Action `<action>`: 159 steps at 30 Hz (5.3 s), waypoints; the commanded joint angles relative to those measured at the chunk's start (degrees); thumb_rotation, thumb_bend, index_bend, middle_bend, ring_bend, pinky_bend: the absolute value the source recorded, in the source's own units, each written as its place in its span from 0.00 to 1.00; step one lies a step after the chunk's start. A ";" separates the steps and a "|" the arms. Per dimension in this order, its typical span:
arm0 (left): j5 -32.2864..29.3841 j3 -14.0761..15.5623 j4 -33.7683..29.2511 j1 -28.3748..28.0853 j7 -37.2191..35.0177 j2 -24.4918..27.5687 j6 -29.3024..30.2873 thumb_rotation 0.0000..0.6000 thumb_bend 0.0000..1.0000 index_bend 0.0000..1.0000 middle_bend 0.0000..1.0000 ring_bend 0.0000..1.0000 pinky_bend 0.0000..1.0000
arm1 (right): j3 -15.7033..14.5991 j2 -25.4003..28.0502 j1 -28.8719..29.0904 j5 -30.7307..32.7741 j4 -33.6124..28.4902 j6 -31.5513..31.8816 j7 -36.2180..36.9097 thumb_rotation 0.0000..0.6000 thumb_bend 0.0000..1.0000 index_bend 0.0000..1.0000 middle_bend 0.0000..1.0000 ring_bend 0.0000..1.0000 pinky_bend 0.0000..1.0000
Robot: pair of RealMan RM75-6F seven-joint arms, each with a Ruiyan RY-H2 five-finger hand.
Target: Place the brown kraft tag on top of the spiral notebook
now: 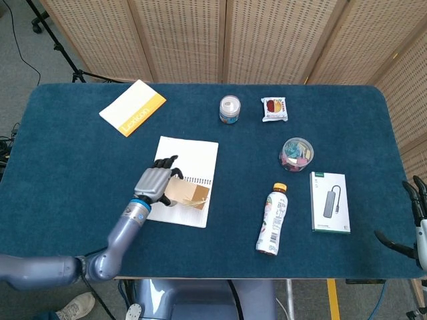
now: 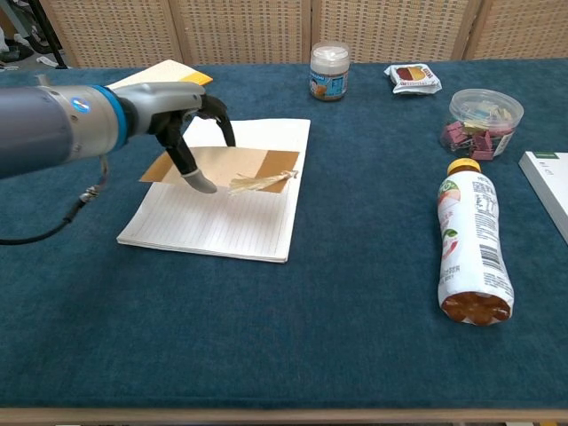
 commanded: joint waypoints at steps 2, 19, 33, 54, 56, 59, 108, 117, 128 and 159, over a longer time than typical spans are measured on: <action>-3.36 -0.14 3.51 -2.73 1.78 -4.04 1.75 1.00 0.33 0.43 0.00 0.00 0.00 | 0.10 0.24 0.02 0.34 0.07 -0.27 0.60 1.00 0.03 0.00 0.00 0.00 0.00; -6.69 0.59 4.41 -3.80 4.20 -6.53 5.29 1.00 0.33 0.43 0.00 0.00 0.00 | 0.01 0.90 -0.10 0.36 -0.24 -0.44 1.57 1.00 0.03 0.00 0.00 0.00 0.00; -7.21 0.80 4.58 -3.76 5.23 -7.38 6.85 1.00 0.33 0.43 0.00 0.00 0.00 | 0.17 1.53 -0.37 0.58 -0.36 -0.16 2.88 1.00 0.03 0.00 0.00 0.00 0.00; -6.88 0.36 6.68 -2.88 4.53 -8.89 6.53 1.00 0.33 0.37 0.00 0.00 0.00 | 0.11 1.97 -0.50 0.46 -0.61 -0.12 3.50 1.00 0.03 0.00 0.00 0.00 0.00; -6.95 0.25 6.74 -2.85 4.47 -8.96 6.43 1.00 0.33 0.35 0.00 0.00 0.00 | 0.14 1.99 -0.51 0.48 -0.60 -0.10 3.56 1.00 0.03 0.00 0.00 0.00 0.00; -6.64 -0.04 6.93 -2.63 3.96 -9.21 6.56 1.00 0.33 0.32 0.00 0.00 0.00 | 0.17 2.09 -0.55 0.61 -0.64 -0.13 3.72 1.00 0.03 0.00 0.00 0.00 0.00; 15.70 8.40 -2.52 7.44 -16.17 6.07 -9.44 1.00 0.13 0.03 0.00 0.00 0.00 | -0.10 1.94 -0.43 0.21 -1.06 -0.35 2.84 1.00 0.03 0.00 0.00 0.00 0.00; 17.79 8.81 -2.89 7.17 -17.53 7.30 -9.69 1.00 0.10 0.00 0.00 0.00 0.00 | -0.23 1.94 -0.45 -0.09 -1.12 -0.27 2.89 1.00 0.03 0.00 0.00 0.00 0.00; 12.14 9.57 -1.11 5.31 -17.14 6.07 -11.01 1.00 0.12 0.00 0.00 0.00 0.00 | -0.31 2.03 -0.40 -0.12 -1.26 -0.45 2.98 1.00 0.03 0.00 0.00 0.00 0.00; 4.22 9.69 -5.06 3.80 -17.18 5.87 -7.56 1.00 0.20 0.00 0.00 0.00 0.00 | -0.44 2.26 -0.51 -0.30 -1.42 -0.28 3.36 1.00 0.03 0.00 0.00 0.00 0.00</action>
